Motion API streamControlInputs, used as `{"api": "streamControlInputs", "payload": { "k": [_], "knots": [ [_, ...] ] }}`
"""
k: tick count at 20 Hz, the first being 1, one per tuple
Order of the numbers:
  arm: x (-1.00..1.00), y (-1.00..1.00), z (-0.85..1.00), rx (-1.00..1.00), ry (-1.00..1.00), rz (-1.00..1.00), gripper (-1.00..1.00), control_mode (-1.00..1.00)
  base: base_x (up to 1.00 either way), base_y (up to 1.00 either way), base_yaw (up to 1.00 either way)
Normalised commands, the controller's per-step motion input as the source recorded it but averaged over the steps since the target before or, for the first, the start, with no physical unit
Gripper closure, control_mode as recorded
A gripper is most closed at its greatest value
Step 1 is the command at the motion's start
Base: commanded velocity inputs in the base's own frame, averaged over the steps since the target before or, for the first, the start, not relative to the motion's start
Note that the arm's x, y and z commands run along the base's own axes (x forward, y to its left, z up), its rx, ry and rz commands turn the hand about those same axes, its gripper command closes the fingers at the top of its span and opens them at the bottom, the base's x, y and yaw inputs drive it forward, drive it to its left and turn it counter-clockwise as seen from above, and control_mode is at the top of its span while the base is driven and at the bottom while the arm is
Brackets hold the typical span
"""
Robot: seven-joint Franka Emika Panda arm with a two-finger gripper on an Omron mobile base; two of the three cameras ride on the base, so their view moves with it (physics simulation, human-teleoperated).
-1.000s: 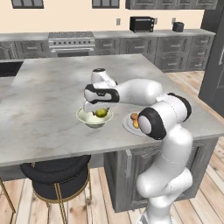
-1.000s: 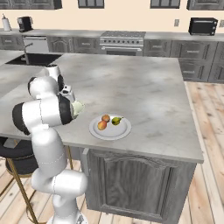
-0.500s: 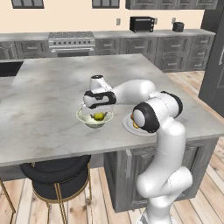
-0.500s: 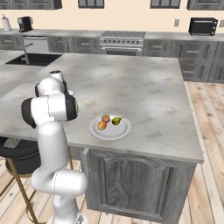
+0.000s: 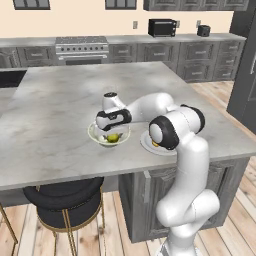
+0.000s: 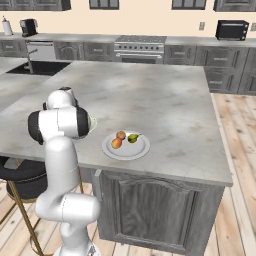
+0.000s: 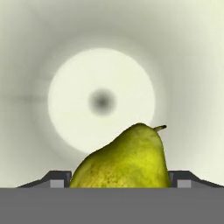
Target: Take the fruits from the plate on the dining counter and place two fruits in each bowl.
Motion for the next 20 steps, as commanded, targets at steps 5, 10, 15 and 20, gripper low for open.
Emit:
{"api": "streamControlInputs", "payload": {
  "k": [5,10,15,20],
  "knots": [
    [0.0,0.0,-0.02,0.0,0.0,0.0,-1.0,-1.0,0.0,0.0,0.0],
    [0.0,0.0,0.0,0.0,0.0,0.0,-1.0,-1.0,0.0,0.0,0.0],
    [0.0,-0.01,0.26,0.0,-0.01,0.0,-1.0,-1.0,0.0,0.0,0.0],
    [0.02,-0.18,0.73,0.01,-0.01,-0.06,-1.0,-1.0,0.0,0.0,0.0]
  ]
}}
